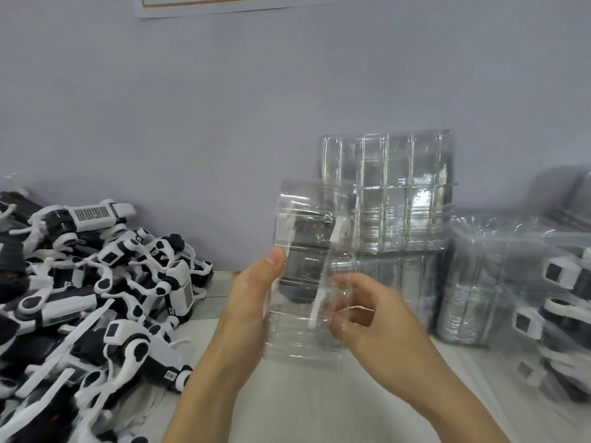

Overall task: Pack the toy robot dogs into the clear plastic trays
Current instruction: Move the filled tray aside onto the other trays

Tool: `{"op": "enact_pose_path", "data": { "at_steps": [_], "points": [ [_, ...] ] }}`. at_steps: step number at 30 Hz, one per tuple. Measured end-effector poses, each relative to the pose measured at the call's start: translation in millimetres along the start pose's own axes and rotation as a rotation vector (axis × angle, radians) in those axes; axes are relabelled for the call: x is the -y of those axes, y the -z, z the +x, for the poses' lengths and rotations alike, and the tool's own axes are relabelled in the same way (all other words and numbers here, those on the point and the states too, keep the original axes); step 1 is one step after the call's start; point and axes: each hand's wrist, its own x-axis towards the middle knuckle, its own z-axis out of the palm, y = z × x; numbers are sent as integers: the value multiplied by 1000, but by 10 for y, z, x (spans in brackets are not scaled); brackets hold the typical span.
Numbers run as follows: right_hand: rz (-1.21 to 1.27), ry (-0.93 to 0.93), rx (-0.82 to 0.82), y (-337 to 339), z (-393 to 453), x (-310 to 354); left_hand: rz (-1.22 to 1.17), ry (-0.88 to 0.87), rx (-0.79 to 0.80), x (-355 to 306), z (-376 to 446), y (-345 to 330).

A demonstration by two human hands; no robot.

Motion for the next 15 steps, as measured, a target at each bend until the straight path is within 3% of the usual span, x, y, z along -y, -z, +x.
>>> {"op": "enact_pose_path", "data": {
  "at_steps": [15],
  "points": [
    [-121,167,-149,-54,8,-91,86,41,-7,24,-6,18]
  ]
}}
